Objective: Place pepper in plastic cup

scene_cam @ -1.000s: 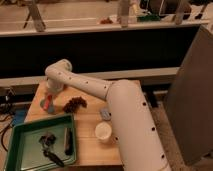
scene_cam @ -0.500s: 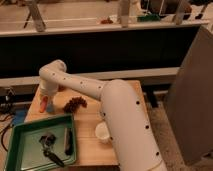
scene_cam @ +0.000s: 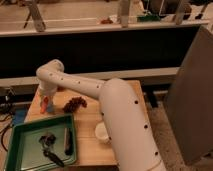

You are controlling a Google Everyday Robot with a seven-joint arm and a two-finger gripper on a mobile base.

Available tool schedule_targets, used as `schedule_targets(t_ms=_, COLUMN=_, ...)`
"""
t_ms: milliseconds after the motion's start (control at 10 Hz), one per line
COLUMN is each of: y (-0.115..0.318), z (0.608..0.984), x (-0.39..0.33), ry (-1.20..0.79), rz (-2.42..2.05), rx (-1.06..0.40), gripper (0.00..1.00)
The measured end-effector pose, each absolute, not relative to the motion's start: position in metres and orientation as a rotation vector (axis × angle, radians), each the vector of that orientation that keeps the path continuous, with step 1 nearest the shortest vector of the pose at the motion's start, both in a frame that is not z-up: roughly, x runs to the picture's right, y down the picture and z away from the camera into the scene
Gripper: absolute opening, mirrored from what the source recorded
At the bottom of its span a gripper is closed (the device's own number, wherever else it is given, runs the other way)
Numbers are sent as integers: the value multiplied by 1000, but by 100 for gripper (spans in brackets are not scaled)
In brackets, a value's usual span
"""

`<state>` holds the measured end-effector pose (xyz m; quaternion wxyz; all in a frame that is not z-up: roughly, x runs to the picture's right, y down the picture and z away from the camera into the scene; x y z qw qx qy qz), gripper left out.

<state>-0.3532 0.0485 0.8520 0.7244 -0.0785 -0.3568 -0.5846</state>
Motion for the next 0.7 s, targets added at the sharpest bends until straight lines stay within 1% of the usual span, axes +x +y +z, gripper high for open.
schedule_targets(t_ms=700, y=32, z=852, x=-338, ry=-759, rz=-1181, rx=-179, gripper=80)
